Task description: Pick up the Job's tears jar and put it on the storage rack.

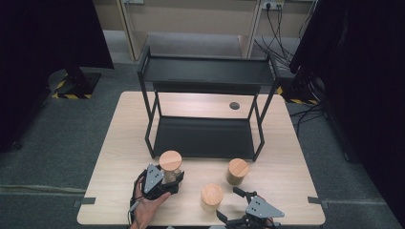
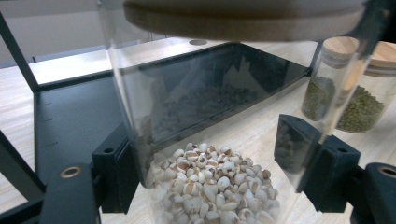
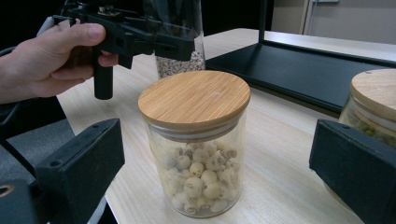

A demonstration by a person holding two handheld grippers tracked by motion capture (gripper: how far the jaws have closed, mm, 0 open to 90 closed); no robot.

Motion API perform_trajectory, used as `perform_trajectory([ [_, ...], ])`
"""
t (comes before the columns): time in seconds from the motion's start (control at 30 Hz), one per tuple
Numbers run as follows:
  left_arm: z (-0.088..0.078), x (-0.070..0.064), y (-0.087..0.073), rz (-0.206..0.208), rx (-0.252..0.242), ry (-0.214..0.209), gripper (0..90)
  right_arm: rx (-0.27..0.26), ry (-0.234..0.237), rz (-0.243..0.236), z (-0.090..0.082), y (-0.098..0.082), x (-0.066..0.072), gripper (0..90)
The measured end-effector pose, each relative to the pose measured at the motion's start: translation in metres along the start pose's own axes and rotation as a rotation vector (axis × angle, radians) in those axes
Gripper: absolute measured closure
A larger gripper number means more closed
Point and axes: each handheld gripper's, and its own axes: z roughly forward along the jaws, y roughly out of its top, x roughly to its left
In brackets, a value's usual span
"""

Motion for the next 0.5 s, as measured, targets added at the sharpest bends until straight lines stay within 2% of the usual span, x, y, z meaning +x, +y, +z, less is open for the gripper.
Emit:
perform_trajectory([
  [0.1,-0.001,0.001,0.004,-0.002,-0.004,-0.011,25.0,-0.001,0.000,-0.002,0.000,0.000,0.000,3.5],
  [0.5,0.005,0.004,0.023,-0.002,-0.011,-0.003,25.0,0.000,-0.001,-0.002,0.000,0.000,0.000,3.5],
])
